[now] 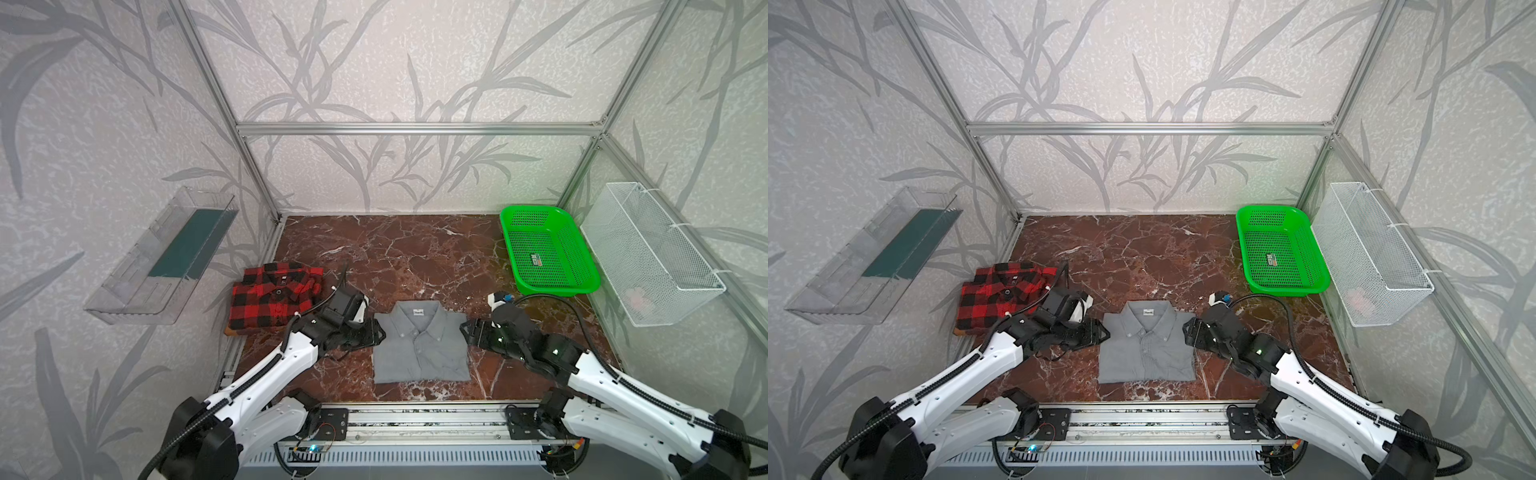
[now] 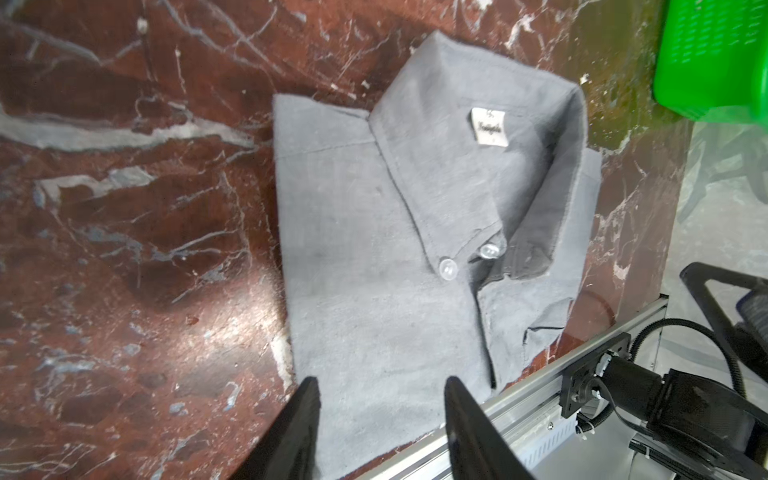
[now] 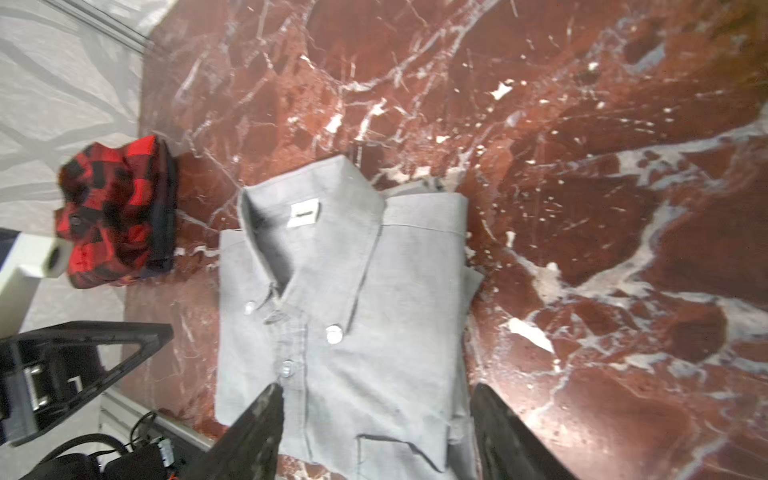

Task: Fold and stack the long sleeve shirts
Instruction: 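Grasp both sides of the folded grey shirt with the left and right grippers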

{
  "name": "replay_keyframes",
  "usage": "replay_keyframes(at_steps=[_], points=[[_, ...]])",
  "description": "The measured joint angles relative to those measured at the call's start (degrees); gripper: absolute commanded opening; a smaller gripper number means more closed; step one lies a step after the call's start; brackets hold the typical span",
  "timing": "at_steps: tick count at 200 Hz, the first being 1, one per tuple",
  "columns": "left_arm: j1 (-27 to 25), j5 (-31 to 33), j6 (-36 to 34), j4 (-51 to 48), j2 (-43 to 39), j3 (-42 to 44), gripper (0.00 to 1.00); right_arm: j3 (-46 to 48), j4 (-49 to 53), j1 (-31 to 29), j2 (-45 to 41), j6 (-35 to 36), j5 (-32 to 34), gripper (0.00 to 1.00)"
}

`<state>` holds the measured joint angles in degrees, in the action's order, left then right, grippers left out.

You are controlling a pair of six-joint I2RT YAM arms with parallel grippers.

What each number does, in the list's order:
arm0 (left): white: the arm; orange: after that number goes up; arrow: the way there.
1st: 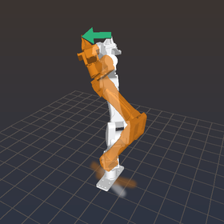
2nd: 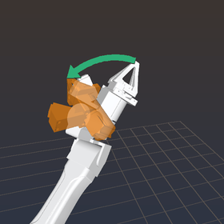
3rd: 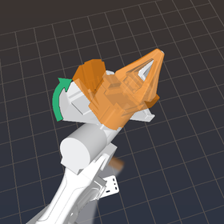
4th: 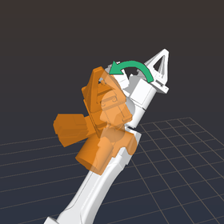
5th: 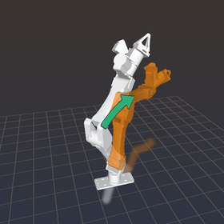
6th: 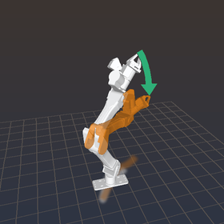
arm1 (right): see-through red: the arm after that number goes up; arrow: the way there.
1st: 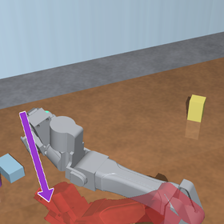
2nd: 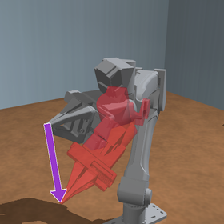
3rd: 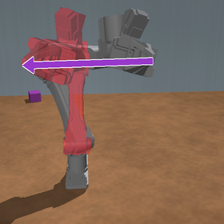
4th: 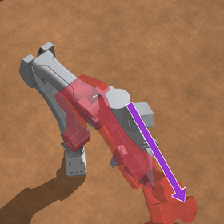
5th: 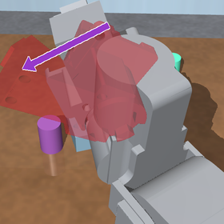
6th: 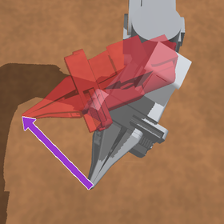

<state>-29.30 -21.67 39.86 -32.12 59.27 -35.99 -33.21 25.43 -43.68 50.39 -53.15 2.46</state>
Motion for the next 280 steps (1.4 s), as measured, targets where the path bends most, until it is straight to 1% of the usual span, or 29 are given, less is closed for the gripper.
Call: replay_keyframes(at_steps=[16, 32, 36, 55, 74, 107, 140, 167, 185, 224, 242, 261, 280], points=[[-0.24, 0.09, 0.74, -0.02, 0.17, 1.05, 0.63, 0.33, 0.72, 2.25, 3.50, 4.02, -3.08, 0.75], [-0.70, 0.39, 1.05, 0.02, 0.24, 1.31, 0.67, 0.79, 0.02, 3.06, 7.61, 7.67, -6.43, 0.76], [-0.79, 0.55, 1.27, 0.07, 0.24, 1.33, 0.70, 0.98, -0.35, 3.17, 8.37, 8.24, -7.19, 0.76], [-1.36, 1.29, 2.03, 1.18, 0.02, 2.27, 0.73, 2.62, -3.63, 3.58, 12.41, 10.71, -11.06, 0.77], [-1.42, 1.64, 3.30, 3.76, -0.48, 5.60, 0.73, 4.02, -6.78, 3.98, 15.67, 12.33, -13.49, 0.77], [-1.42, 1.53, 5.22, 7.52, 0.13, 10.97, 0.73, 4.11, -10.91, 5.77, 21.03, 14.23, -15.78, 0.77], [-1.42, 0.17, 6.08, 11.98, 1.05, 12.00, 0.73, 3.19, -13.29, 6.73, 23.26, 16.20, -16.68, 0.77], [-1.57, -1.09, 6.36, 16.09, 2.51, 12.79, 0.73, 3.21, -17.79, 8.04, 25.46, 17.05, -18.58, 0.77], [-1.64, -1.77, 6.38, 17.53, 3.65, 13.14, 0.73, 2.97, -20.26, 8.81, 27.17, 17.62, -20.46, 0.74], [-2.58, -3.06, 7.39, 22.53, 5.27, 14.12, 0.71, 3.13, -24.41, 9.14, 29.27, 17.59, -23.21, 0.69], [-3.02, -3.34, 7.85, 24.55, 5.88, 14.53, 0.68, 3.23, -25.51, 9.14, 29.88, 17.55, -23.76, 0.66], [-3.72, -3.48, 8.61, 26.77, 6.84, 14.99, 0.63, 3.28, -27.04, 9.11, 30.91, 17.49, -24.44, 0.62], [-4.20, -3.45, 9.11, 28.94, 7.69, 15.69, 0.51, 3.48, -28.85, 8.79, 31.78, 16.98, -24.81, 0.58]])
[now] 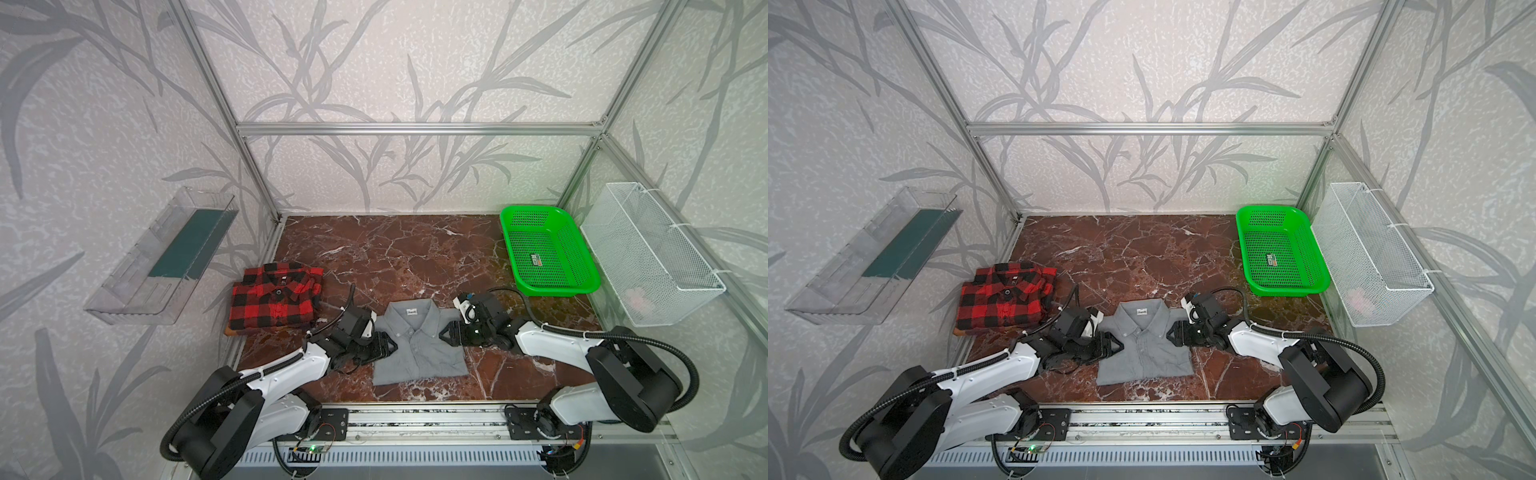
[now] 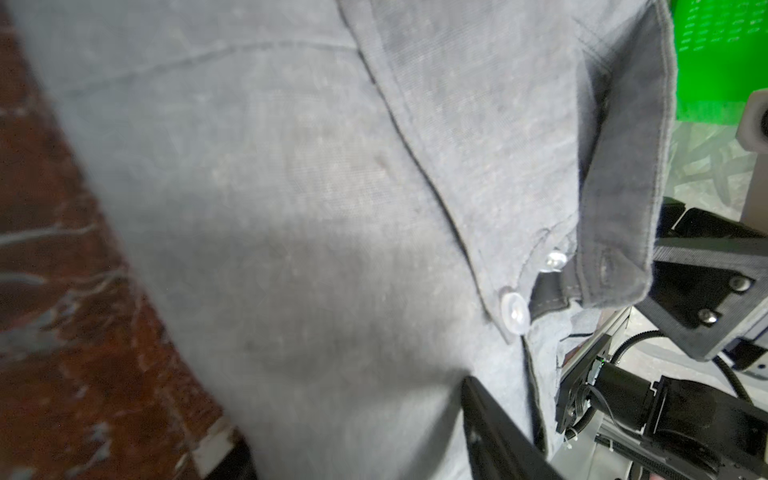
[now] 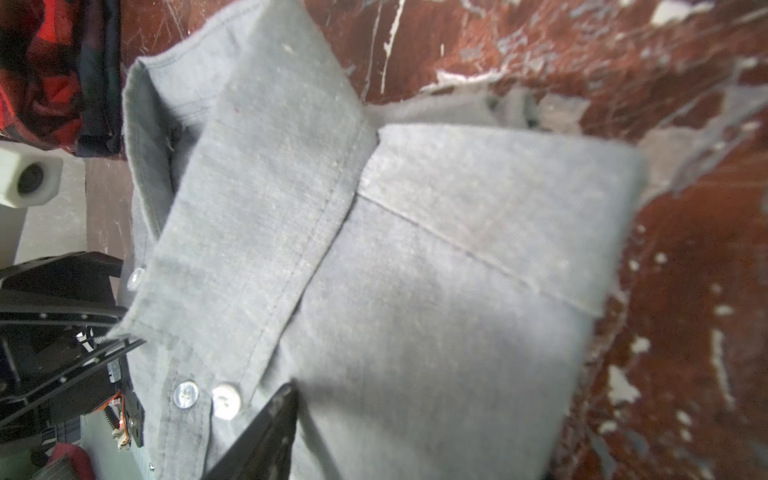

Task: Fold and stack the long sleeve shirts
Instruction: 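Grasp both sides of the folded grey shirt with the left and right grippers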

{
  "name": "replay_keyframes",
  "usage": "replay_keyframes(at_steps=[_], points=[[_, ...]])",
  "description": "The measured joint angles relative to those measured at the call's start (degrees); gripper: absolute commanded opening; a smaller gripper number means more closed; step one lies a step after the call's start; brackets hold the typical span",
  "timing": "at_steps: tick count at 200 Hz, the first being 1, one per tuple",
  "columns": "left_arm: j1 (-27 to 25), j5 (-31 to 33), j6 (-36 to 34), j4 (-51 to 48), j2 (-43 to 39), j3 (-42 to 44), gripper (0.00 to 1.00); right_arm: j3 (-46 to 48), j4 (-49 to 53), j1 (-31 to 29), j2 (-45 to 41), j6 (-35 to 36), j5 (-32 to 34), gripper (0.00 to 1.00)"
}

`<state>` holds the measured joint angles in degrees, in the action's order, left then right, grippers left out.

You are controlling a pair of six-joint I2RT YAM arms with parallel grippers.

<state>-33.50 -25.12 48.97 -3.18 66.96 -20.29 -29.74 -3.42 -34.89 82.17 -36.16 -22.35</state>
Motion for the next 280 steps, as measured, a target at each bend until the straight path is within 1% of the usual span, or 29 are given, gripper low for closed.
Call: replay_keyframes(at_steps=[21, 29, 38, 52, 79, 89, 99, 109, 124, 145, 176, 197, 225, 252, 280], points=[[-0.11, 0.00, 0.59, 1.90, 0.50, 0.94, 0.40, 0.37, -2.27, -0.85, 1.25, -0.76, -0.22, 0.52], [-0.15, -0.02, 0.72, 2.40, 0.70, 1.22, 0.35, 0.39, -3.19, -1.29, 1.81, -1.11, -0.22, 0.47], [-0.15, 0.00, 0.85, 2.64, 0.94, 1.31, 0.29, 0.44, -4.07, -1.75, 2.29, -1.36, -0.20, 0.39], [-0.22, 0.15, 0.94, 2.64, 1.46, 1.31, 0.21, 0.61, -4.92, -2.73, 3.08, -1.88, -0.02, 0.31], [-0.22, 0.15, 0.96, 2.60, 2.16, 1.07, 0.13, 0.72, -5.77, -4.31, 3.82, -2.73, 0.46, 0.19], [-0.22, 0.11, 0.94, 2.51, 2.36, 0.90, 0.09, 0.76, -6.01, -4.76, 3.85, -3.15, 0.74, 0.12], [-0.22, 0.11, 1.01, 2.43, 2.36, 0.81, 0.00, 0.79, -6.25, -5.09, 3.80, -3.39, 0.92, 0.06], [-0.24, 0.15, 1.01, 2.25, 2.36, 0.72, 0.00, 0.94, -6.49, -5.38, 3.69, -3.98, 1.20, 0.00], [-0.26, 0.52, 1.01, 0.98, 2.05, 0.26, 0.00, 0.96, -6.47, -5.88, 3.45, -4.52, 1.44, 0.00], [-0.26, 1.81, 1.03, -3.34, 0.20, -0.98, 0.00, 0.92, -5.33, -7.10, 2.60, -4.96, 1.88, 0.00], [-0.42, 4.39, 1.11, -10.27, -4.15, -4.94, 0.00, -0.63, -0.15, -8.41, -0.24, -5.70, 3.15, 0.00], [0.11, 6.34, 1.07, -14.05, -6.95, -8.44, 0.00, -3.76, 3.41, -8.59, -2.40, -6.05, 4.13, 0.00], [2.38, 8.50, 0.15, -19.41, -7.52, -14.43, 0.00, -9.33, 6.47, -8.61, -4.42, -6.23, 4.94, 0.00], [4.90, 10.08, -1.68, -24.41, -7.52, -20.17, 0.00, -15.91, 9.20, -8.74, -4.55, -6.01, 5.62, 0.00], [10.19, 11.32, -5.44, -30.10, -7.54, -27.58, 0.00, -24.74, 10.86, -9.35, -1.86, -5.55, 5.90, 0.00]])
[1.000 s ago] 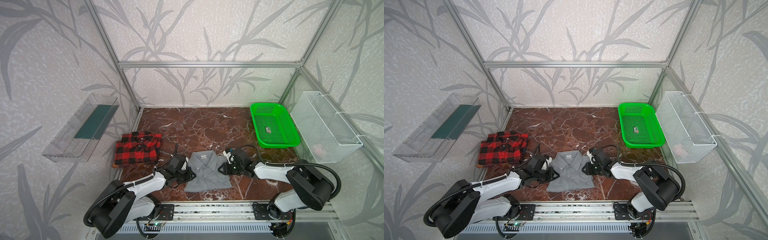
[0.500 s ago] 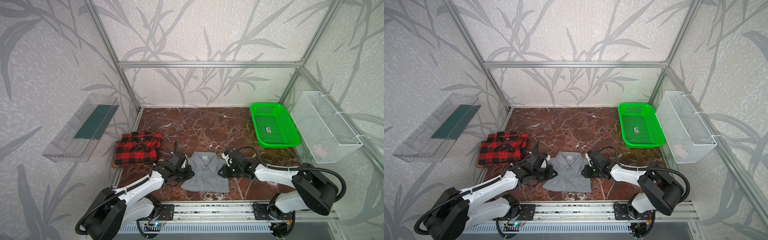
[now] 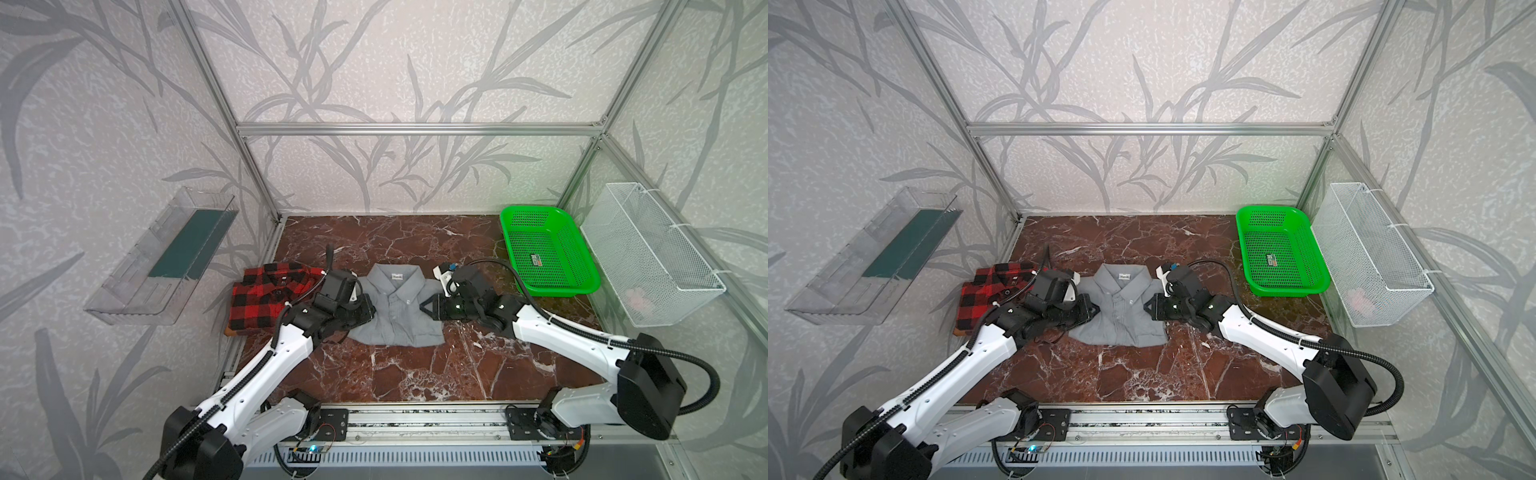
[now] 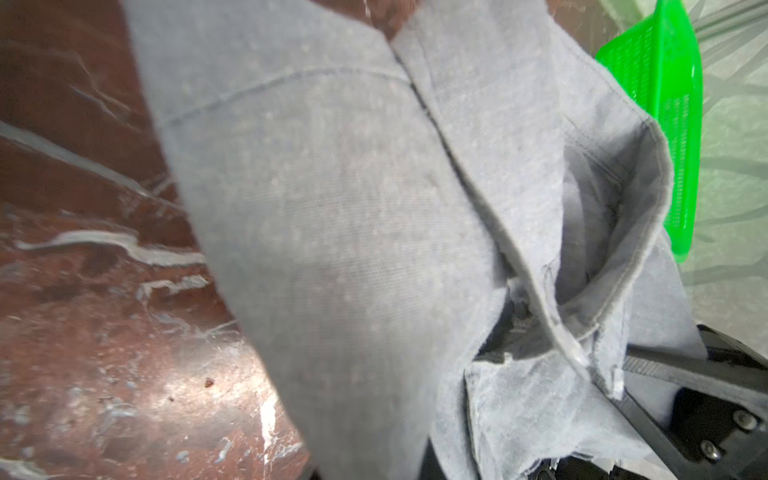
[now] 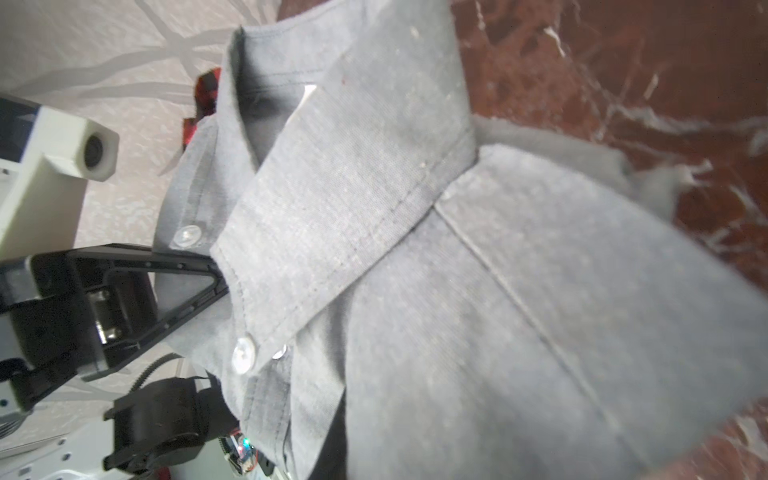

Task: Fold and stack the long sleeve shirts
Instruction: 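Grasp both sides of the folded grey shirt with the left and right grippers, then carry the grey shirt with both grippers and lower it onto the plaid shirt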

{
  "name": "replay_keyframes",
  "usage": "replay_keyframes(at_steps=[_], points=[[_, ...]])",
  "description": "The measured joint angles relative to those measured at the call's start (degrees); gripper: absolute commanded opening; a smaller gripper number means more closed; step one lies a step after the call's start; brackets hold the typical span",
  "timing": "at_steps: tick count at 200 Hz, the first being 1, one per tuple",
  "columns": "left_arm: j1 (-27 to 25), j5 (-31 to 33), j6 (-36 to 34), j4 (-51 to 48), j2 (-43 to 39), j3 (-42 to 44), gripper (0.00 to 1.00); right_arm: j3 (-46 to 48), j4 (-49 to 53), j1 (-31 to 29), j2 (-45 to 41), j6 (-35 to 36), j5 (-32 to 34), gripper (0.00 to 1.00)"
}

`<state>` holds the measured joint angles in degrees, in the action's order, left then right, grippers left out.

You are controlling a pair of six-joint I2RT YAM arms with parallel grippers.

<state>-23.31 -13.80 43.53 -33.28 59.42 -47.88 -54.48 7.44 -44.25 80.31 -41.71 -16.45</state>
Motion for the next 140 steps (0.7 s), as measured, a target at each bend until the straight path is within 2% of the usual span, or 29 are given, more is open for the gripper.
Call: replay_keyframes(at_steps=[47, 87, 140], points=[[14.95, 1.27, -6.54, -7.39, 0.00, -10.19, 0.00, -16.46, -0.35, -2.54, 11.39, 0.31, -0.28, 0.00], [27.34, 4.42, -8.46, -10.73, 0.13, -15.08, 0.00, -31.01, -2.82, -6.03, 24.04, 0.02, -1.29, 0.00], [34.29, 15.21, -10.58, -11.28, 3.91, -16.63, 0.00, -44.54, -8.50, -8.59, 39.36, -3.06, -3.76, 0.00]])
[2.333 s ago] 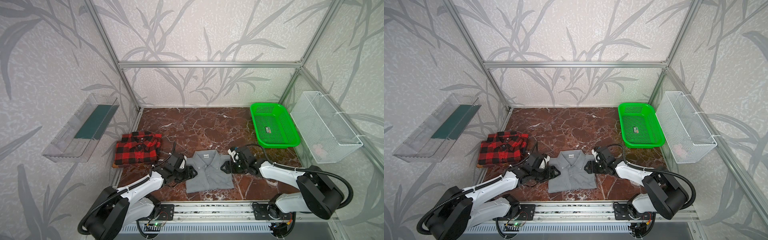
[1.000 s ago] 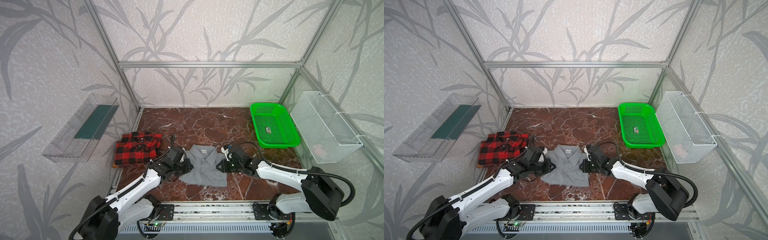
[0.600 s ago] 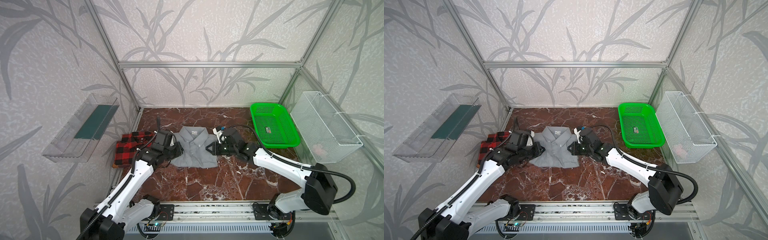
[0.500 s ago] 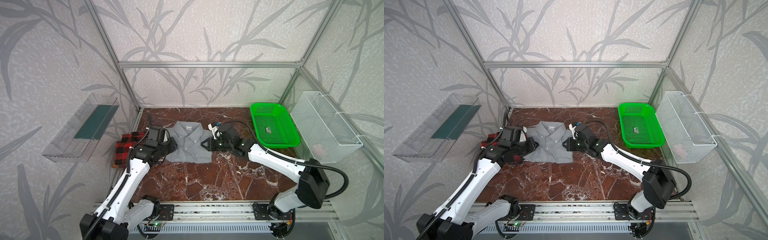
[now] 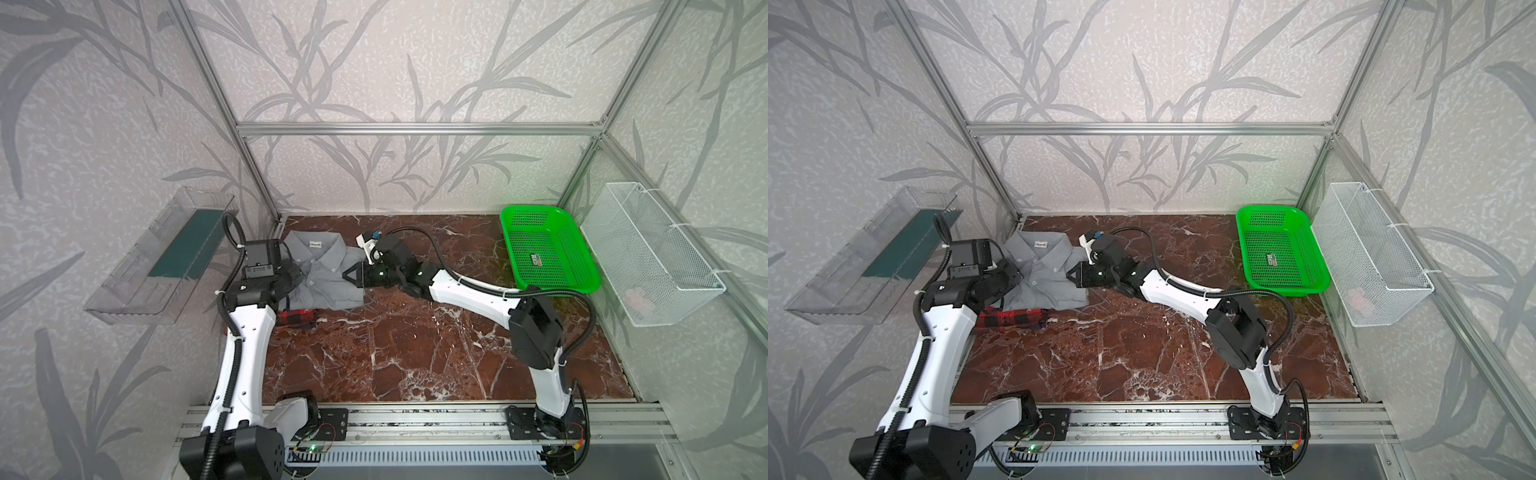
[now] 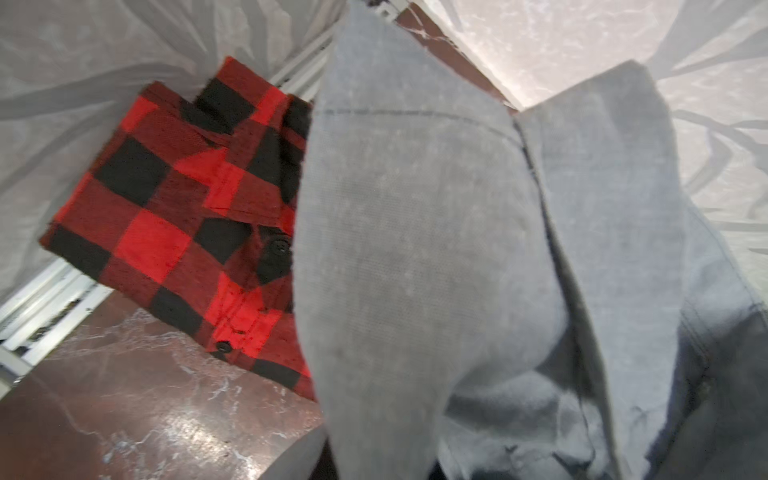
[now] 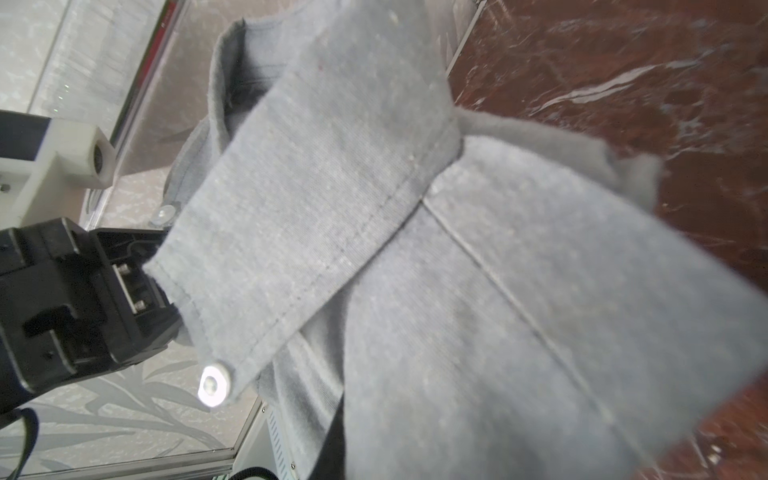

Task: Fold and stack the long sleeve shirts
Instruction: 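Carry the grey shirt with both grippers and lower it onto the plaid shirt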

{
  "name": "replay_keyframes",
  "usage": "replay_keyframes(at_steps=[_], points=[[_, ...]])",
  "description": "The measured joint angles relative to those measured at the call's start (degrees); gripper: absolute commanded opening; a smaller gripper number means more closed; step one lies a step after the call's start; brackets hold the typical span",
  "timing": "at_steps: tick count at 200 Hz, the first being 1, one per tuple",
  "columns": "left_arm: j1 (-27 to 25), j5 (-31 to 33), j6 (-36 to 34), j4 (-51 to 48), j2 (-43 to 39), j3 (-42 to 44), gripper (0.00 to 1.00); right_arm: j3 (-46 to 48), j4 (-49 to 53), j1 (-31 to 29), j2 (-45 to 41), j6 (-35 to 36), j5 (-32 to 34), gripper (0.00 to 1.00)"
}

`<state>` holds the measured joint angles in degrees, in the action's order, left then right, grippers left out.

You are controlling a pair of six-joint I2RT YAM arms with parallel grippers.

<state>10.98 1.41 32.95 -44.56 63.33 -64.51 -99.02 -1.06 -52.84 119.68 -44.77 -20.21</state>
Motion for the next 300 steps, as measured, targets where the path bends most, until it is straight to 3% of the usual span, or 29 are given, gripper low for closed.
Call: replay_keyframes(at_steps=[97, 172, 234, 300], points=[[6.95, 11.28, -1.64, 3.02, 9.79, -0.35, 0.00, -22.10, -4.17, -3.26, 21.44, -5.81, -3.52, 0.00], [8.09, 16.11, -1.73, 2.56, 18.60, -4.52, 0.00, -35.52, 0.17, -4.72, 29.53, -7.37, -2.21, 0.00], [8.39, 15.10, -2.08, 1.27, 21.20, -7.67, 0.35, -42.69, 3.06, -4.70, 34.88, -9.29, -1.22, 0.00], [8.52, 8.39, -2.51, 3.96, 17.75, -6.86, 0.56, -42.73, 3.96, -4.87, 35.30, -10.84, 0.44, 0.00]])
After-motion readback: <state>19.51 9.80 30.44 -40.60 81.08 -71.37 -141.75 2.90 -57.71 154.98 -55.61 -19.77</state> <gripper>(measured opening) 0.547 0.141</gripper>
